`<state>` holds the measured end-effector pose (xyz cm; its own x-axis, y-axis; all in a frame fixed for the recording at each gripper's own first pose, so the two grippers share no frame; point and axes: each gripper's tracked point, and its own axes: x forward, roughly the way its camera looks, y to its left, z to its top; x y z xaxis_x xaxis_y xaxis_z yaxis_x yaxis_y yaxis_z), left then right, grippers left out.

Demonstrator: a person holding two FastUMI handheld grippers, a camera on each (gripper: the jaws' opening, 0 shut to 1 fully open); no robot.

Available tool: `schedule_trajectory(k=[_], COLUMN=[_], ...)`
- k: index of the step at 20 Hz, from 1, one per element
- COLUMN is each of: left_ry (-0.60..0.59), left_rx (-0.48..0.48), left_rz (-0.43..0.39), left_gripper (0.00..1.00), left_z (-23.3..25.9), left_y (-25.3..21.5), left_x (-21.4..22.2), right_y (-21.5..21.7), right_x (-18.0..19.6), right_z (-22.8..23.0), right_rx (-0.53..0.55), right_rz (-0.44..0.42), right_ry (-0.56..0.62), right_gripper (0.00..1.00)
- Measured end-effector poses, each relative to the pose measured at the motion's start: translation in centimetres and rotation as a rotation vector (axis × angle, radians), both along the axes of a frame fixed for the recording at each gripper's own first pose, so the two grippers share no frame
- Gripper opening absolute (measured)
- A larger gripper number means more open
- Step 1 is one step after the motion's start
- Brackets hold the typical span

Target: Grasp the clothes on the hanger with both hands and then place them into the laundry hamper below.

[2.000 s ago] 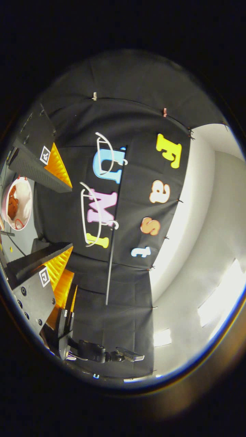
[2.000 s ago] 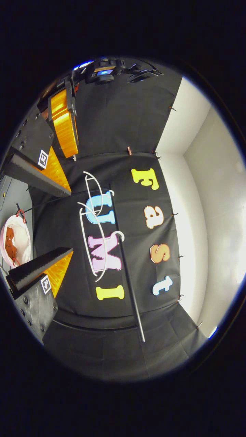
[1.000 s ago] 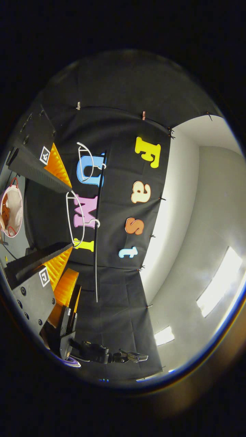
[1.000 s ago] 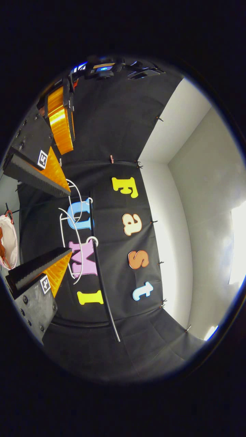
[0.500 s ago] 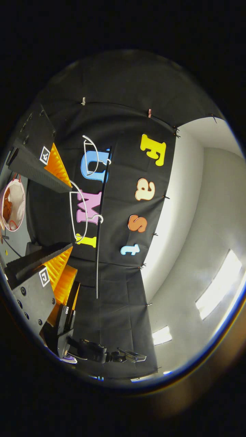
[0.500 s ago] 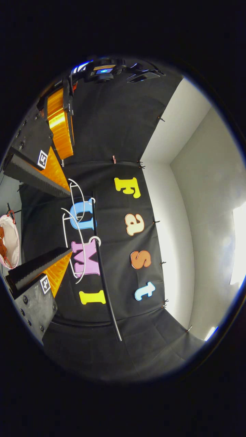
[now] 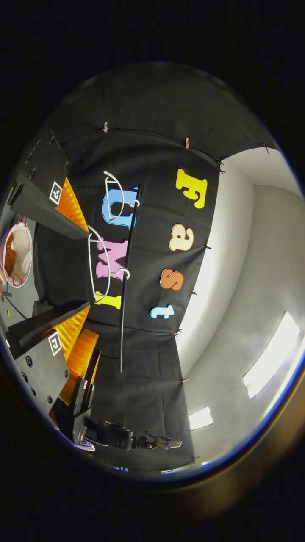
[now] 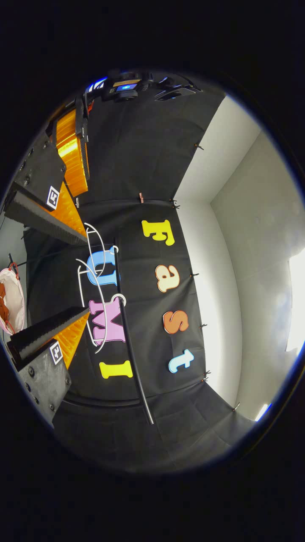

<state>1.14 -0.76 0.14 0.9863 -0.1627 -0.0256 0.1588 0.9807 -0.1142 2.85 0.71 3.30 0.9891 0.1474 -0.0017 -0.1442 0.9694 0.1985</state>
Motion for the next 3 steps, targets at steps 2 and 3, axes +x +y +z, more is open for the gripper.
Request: schedule_trajectory(k=[2, 3], left_ry=[-0.003, -0.009], left_rx=[-0.002, -0.003], left_rz=[0.0, -0.001], left_gripper=[0.93, 0.93], left_z=[-0.09, 0.02], left_y=[-0.16, -0.3], left_x=[0.05, 0.05], right_y=[-0.29, -0.33], right_x=[-0.01, -0.15], right_z=[-0.3, -0.26], right_rx=[-0.004, -0.005], right_rz=[-0.004, -0.006], right_ry=[0.005, 0.006], right_gripper=[0.96, 0.96])
